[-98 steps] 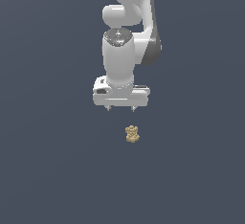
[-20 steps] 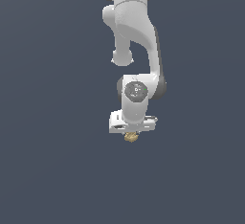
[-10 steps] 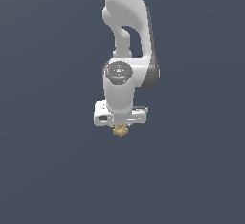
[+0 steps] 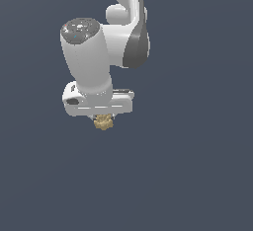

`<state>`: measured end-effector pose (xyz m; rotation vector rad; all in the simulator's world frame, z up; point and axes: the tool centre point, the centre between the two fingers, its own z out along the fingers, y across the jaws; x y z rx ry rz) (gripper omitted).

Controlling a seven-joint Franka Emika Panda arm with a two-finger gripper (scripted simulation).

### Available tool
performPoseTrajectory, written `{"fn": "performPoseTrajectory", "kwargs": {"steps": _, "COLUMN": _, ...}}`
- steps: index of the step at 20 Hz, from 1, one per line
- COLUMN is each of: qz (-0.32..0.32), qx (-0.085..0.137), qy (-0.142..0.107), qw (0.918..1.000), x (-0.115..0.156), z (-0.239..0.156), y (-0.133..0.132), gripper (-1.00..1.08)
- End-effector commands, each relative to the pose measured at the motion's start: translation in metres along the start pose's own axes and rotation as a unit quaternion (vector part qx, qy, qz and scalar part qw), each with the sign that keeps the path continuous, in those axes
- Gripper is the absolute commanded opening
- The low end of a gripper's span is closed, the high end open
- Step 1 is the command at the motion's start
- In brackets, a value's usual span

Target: Pick up the object and move it to a goal position.

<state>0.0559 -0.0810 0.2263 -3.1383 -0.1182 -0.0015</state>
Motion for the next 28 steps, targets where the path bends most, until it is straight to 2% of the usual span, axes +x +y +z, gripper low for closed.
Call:
{"fn": "performPoseTrajectory", "kwargs": {"steps": 1, "qz": 0.000, "qx": 0.000, "qy": 0.000, "qw": 1.0000, "x": -0.001, "z": -0.025, "y": 0.018, "gripper": -1.00}}
{"fn": "performPoseTrajectory", "kwargs": {"steps": 8, "qz": 0.000, "qx": 0.000, "qy": 0.000, "qw": 1.0000, "x": 0.000, "z": -0.090, "y": 0.064, "gripper": -1.00}}
{"fn": "performPoseTrajectory", "kwargs": {"steps": 14, "qz": -0.001, "qx": 0.000, "qy": 0.000, "qw": 1.0000, "x": 0.001, "z": -0.126, "y": 0.090, "gripper": -1.00}}
{"fn": "performPoseTrajectory", "kwargs": {"steps": 20, "qz": -0.001, "qx": 0.000, "qy": 0.000, "qw": 1.0000, "x": 0.003, "z": -0.145, "y": 0.104, "gripper": -1.00}}
{"fn": "performPoseTrajectory", "kwargs": {"steps": 28, "qz": -0.001, "qx": 0.000, "qy": 0.000, "qw": 1.0000, "x": 0.004, "z": -0.153, "y": 0.110, "gripper": -1.00}}
